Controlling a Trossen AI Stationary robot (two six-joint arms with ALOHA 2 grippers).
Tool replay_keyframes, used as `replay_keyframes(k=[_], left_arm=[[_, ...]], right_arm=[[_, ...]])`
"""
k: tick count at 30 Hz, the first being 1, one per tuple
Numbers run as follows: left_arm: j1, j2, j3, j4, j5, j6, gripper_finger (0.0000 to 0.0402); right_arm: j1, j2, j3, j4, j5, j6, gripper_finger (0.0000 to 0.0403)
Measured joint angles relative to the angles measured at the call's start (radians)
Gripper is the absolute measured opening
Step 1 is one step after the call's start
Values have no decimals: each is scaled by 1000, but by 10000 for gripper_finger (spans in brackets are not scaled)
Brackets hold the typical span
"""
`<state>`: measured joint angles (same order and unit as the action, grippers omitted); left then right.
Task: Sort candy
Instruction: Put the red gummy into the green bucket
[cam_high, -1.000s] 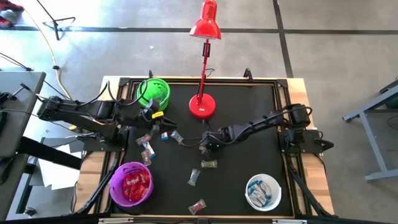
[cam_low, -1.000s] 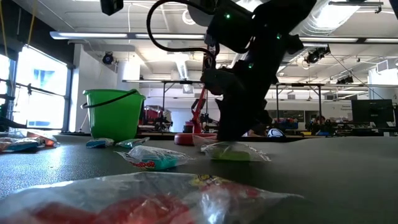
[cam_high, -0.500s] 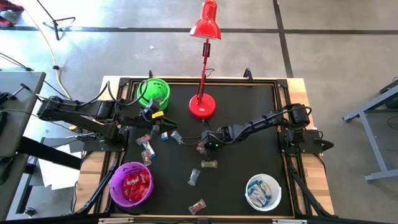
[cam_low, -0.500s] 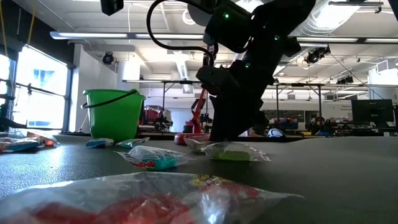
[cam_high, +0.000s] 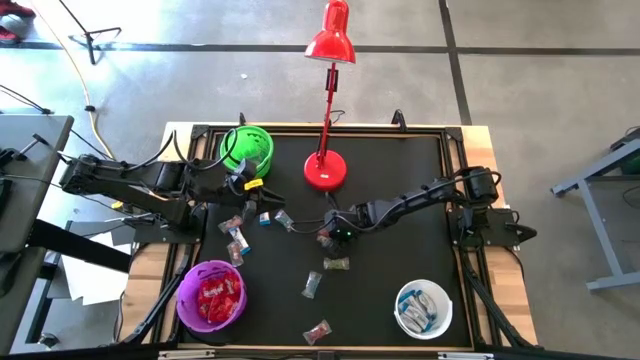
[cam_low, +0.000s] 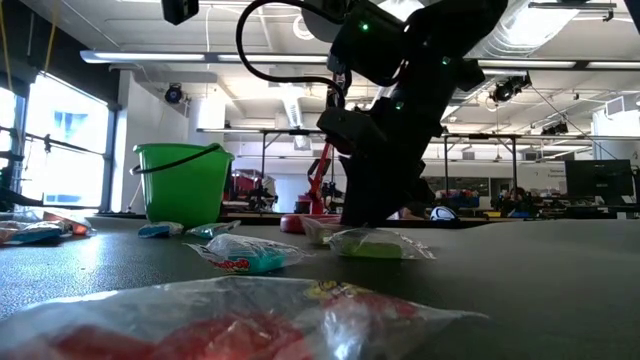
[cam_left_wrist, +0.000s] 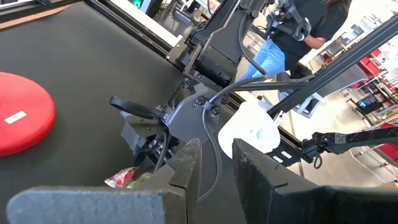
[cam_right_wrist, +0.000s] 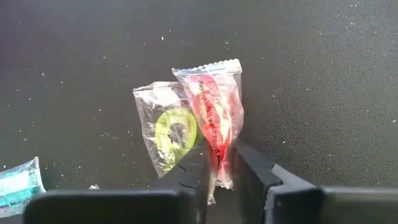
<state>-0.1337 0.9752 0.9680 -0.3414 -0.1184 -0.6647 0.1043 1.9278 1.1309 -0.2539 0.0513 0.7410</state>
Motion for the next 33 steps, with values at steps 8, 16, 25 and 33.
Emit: replay_keyframes(k=[8,16,25,33], left_arm=[[0,0,0,0,0,-3,76],[0,0,0,-1,0,0,76],[0,0,0,-2,0,0,76],[0,0,0,-2,0,8,76]], right_arm=[[0,-2,0,0,-1,0,19],[0,-2,0,-7,-9,2,82],[0,-2,0,-11,-36,3,114],[-2,-23,0,-17,-64,11,114]])
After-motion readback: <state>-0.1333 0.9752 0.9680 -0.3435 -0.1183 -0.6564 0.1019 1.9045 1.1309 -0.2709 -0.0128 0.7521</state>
